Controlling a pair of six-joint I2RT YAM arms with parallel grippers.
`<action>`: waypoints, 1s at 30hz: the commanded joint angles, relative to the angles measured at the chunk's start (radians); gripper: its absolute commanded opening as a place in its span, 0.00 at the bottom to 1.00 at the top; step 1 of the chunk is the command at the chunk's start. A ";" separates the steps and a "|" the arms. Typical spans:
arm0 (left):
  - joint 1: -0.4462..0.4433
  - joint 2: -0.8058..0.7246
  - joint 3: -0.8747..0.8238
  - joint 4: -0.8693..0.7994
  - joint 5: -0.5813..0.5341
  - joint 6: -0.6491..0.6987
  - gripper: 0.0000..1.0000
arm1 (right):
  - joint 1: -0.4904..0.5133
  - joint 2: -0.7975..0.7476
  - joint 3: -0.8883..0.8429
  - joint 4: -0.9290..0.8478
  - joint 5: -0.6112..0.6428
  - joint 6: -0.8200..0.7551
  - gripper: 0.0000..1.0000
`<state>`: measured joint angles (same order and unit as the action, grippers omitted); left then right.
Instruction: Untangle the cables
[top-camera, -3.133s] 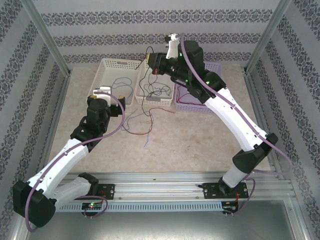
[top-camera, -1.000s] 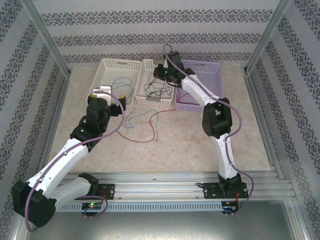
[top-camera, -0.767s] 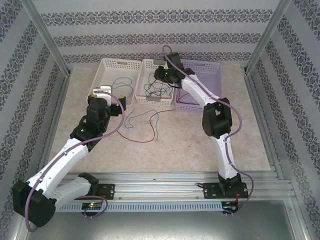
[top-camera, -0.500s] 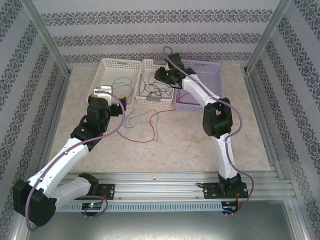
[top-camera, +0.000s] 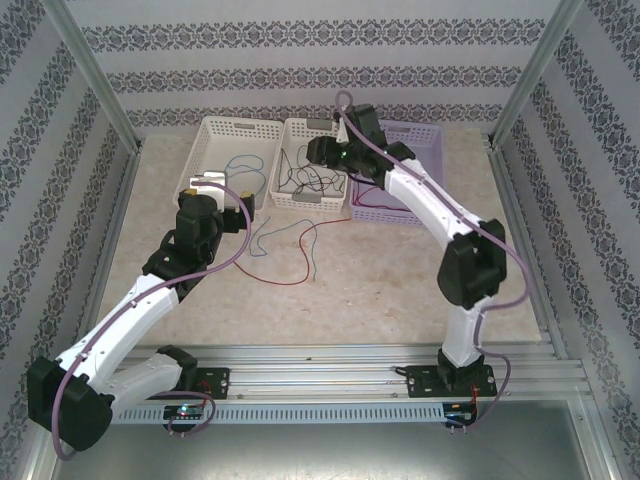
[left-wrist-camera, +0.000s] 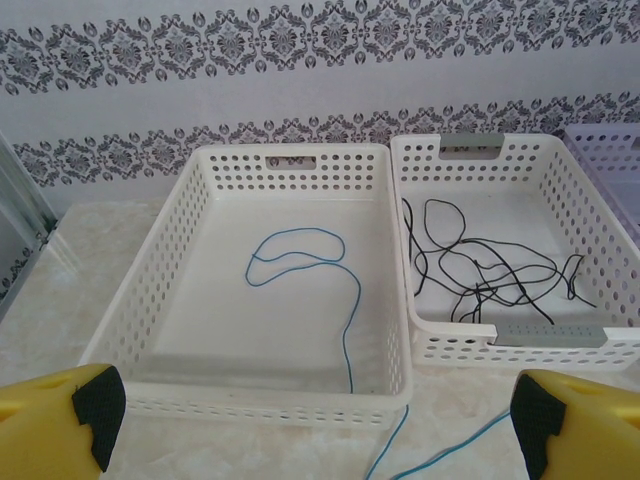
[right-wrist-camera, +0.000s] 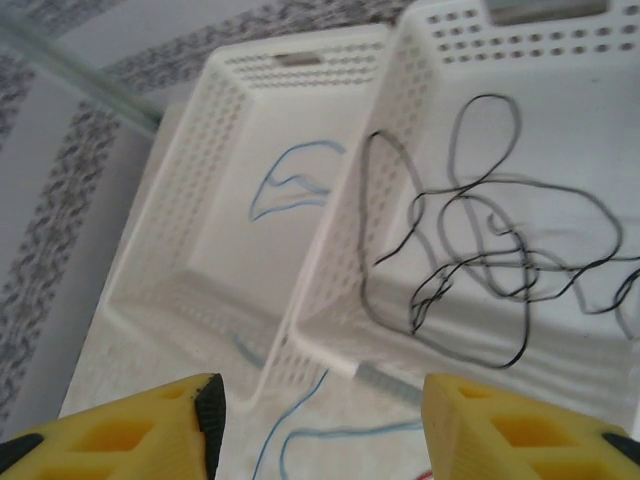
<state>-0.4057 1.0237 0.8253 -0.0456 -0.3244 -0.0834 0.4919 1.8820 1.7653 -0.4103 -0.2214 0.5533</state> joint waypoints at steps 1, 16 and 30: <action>-0.006 0.003 0.027 -0.020 0.006 -0.011 1.00 | 0.067 -0.085 -0.137 -0.015 0.044 -0.083 0.56; -0.006 0.008 0.030 -0.024 0.004 -0.007 1.00 | 0.287 -0.101 -0.496 0.059 0.181 -0.101 0.56; -0.006 0.012 0.031 -0.023 0.004 -0.003 1.00 | 0.341 0.126 -0.347 -0.082 0.341 -0.128 0.48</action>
<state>-0.4057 1.0336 0.8253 -0.0570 -0.3210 -0.0830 0.8276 1.9797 1.3861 -0.4538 0.0578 0.4404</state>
